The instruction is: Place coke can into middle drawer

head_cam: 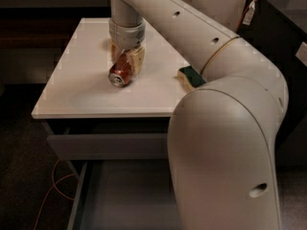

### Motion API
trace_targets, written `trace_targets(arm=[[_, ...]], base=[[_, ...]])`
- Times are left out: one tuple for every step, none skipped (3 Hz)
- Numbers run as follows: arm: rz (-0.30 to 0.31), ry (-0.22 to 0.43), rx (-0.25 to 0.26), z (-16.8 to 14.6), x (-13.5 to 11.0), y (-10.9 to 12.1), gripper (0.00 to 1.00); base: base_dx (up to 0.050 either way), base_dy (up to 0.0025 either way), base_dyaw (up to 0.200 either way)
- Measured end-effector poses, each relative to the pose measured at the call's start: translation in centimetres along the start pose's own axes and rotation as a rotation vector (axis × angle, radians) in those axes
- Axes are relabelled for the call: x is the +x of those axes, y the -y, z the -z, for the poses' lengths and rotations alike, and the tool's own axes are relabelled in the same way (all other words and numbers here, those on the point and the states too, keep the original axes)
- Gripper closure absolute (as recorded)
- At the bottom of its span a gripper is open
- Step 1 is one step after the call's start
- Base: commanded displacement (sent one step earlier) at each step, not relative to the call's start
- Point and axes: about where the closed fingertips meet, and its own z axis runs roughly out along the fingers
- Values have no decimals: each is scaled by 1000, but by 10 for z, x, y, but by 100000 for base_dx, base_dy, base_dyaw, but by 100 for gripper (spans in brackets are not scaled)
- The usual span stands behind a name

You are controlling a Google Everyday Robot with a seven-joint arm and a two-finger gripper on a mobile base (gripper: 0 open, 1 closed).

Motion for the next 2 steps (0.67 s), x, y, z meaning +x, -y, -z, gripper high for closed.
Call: trace_targets(arm=[[18,24,18,14,-23,-4,94],[39,57,37,25,-49,-7,100]], base=[[0,0,0],[0,0,0]])
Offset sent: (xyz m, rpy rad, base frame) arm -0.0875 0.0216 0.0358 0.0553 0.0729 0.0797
